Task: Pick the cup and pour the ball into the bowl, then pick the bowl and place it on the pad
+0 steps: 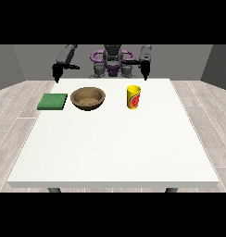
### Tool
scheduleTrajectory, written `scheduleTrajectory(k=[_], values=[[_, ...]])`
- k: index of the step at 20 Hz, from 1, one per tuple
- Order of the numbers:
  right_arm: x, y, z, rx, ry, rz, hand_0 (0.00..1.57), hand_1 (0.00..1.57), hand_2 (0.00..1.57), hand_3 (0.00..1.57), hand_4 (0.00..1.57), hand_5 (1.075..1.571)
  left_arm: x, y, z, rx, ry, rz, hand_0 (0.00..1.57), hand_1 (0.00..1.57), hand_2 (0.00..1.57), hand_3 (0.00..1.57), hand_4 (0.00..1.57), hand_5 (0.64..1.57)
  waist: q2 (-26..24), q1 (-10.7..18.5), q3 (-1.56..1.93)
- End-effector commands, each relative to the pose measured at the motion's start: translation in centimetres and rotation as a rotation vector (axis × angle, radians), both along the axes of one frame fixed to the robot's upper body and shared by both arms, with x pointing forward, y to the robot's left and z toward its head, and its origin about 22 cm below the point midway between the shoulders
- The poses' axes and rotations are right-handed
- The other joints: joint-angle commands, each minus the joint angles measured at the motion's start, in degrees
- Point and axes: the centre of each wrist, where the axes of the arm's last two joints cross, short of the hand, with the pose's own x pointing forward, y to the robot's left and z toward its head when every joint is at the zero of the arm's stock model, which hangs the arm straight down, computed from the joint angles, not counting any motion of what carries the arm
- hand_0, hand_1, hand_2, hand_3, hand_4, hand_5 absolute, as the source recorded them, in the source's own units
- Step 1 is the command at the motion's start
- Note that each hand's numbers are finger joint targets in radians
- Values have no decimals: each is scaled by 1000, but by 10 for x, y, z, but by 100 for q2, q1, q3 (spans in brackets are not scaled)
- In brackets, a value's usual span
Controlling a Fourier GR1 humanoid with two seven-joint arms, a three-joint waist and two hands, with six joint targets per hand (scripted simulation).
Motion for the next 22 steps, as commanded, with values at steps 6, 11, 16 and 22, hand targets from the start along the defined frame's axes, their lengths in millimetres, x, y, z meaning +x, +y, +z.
scheduleTrajectory(k=[6, 11, 16, 22], values=[[23, -13, -6, 30, -170, 14, 0, 0, 0, 0, 0, 1548, 44, 34, 9, 18, -122, 35, 0, 0, 0, 0, 0, 1449, 1062, -41, 1], [41, -1, 14, 14, -194, 78, 0, 0, 0, 0, 0, 1549, 63, 52, -9, -8, -154, 99, 0, 0, 0, 0, 0, 1416, 1274, -336, -5], [28, -6, -22, 32, -196, 55, 0, 0, 0, 0, 0, 1546, 66, 47, -18, 31, -140, 78, 0, 0, 0, 0, 0, 1403, 1306, -307, 0], [48, -19, 1, 33, -240, 66, 0, 0, 0, 0, 0, 1548, 83, 42, -18, 16, -189, 129, 0, 0, 0, 0, 0, 1391, 1658, -481, -1]])
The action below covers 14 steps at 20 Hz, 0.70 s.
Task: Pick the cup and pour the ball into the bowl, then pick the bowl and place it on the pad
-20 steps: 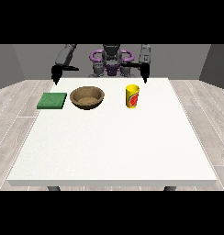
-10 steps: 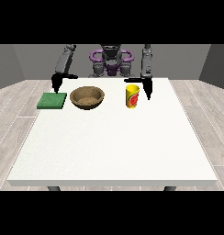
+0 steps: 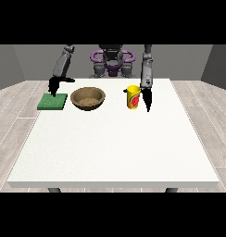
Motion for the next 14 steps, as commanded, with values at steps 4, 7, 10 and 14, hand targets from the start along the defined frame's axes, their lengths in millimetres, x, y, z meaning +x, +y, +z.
scheduleTrajectory(k=[4, 7, 10, 14], values=[[9, -23, 9, 11, -52, 2, 0, 0, 0, 0, 0, 1541, 13, -8, 2, 7, -53, 24, 0, 0, 0, 0, 0, 1411, 401, -79, 15], [17, -27, 37, -26, -104, 33, 0, 0, 0, 0, 0, 1540, 18, 14, 14, 93, -108, 164, 1231, 1231, 1571, 1480, 1073, 1571, 663, -476, 12], [14, -26, 34, -30, -96, 30, 0, 0, 0, 0, 135, 1548, 5, 4, -3, 98, -92, 231, 1373, 1373, 1571, 1571, 1165, 1533, 637, -567, 13], [22, -33, 47, -32, -71, 20, 0, 0, 255, 0, 161, 1549, 3, 19, 6, 148, -43, 292, 1365, 1365, 1571, 1571, 1202, 1529, 486, -645, 16]])
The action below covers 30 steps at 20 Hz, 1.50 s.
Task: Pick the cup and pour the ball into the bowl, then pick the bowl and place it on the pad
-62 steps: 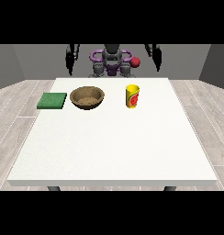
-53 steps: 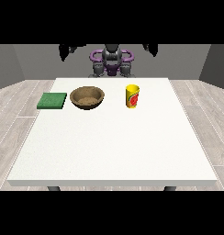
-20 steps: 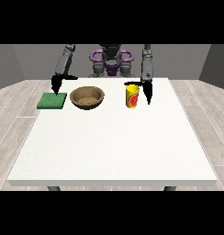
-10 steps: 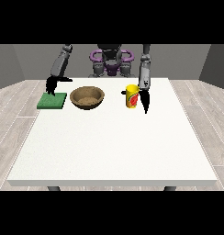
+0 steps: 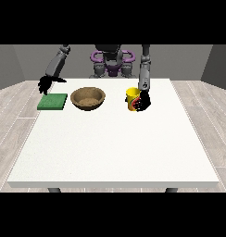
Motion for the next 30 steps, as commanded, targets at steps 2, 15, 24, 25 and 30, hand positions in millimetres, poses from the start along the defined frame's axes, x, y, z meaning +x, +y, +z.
scheduleTrajectory(k=[2, 15, 24, 25, 30], values=[[3, -4, 2, -11, 9, 59, 0, 0, 227, 0, 179, 1552, 12, -13, 2, 55, 89, 83, 1386, 1386, 1571, 1571, 1226, 1532, 36, -350, -118], [22, 28, -30, 0, 268, 35, 0, 0, 192, 242, 326, 1548, 17, -49, -2, 731, 312, 227, 1437, 1437, 1571, 1571, 1200, 1565, -1690, -37, -88], [-27, -13, -83, 37, 481, -112, 0, 0, 228, 125, 372, 1547, 22, -124, 5, 1193, 405, 136, 1268, 1268, 1571, 1541, 877, 1533, -2950, 808, -98], [-37, -17, -92, 79, 498, -142, 0, 0, 248, 155, 386, 1547, 11, -140, -2, 1214, 408, 72, 1268, 1268, 1571, 1541, 877, 1533, -3029, 1064, -106], [-63, -40, -104, 58, 428, -199, 0, 0, 292, 217, 402, 1538, 14, -211, 49, 1268, 332, 63, 1170, 1170, 1571, 1493, 910, 1535, -2733, 1299, -111]])
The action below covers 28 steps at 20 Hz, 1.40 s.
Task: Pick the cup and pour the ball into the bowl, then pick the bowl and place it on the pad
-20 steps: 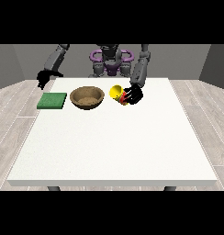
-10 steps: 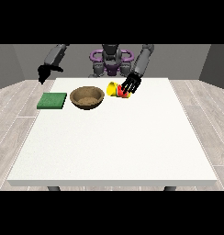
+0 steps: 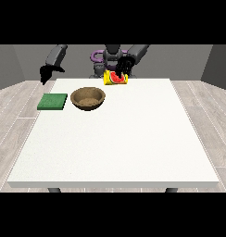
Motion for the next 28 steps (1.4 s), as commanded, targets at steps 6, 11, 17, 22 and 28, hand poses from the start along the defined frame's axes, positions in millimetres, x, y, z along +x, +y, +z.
scheduleTrajectory(k=[6, 11, 17, 22, 28], values=[[-22, -34, -5, 17, -24, -78, 0, 0, 239, 390, 404, 1540, -21, -66, 35, 194, -33, -66, 225, 225, 1571, 1444, 872, 1529, 223, 354, -9], [-36, -40, -11, 16, -20, -73, 0, 0, 269, 342, 392, 1535, -21, -74, 51, 316, -73, -111, 0, 0, 1571, 1571, 545, 1521, 170, 422, -11], [-24, -40, -1, 26, -12, -66, 0, 0, 175, 347, 419, 1534, -17, -73, 71, 392, -92, -88, 0, 0, 1571, 1571, 618, 1537, 142, 232, -15], [-5, -38, 15, 14, -64, -38, 0, 0, 118, 263, 424, 1530, -36, -93, 55, 567, -124, -161, 62, 62, 1571, 1571, 806, 1566, 320, 218, -13], [-9, -25, 2, 23, -33, -45, 0, 0, 99, 306, 417, 1524, -34, -96, 72, 699, -156, -223, 1401, 1401, 1571, 1571, 1148, 1535, 173, 304, -15]])
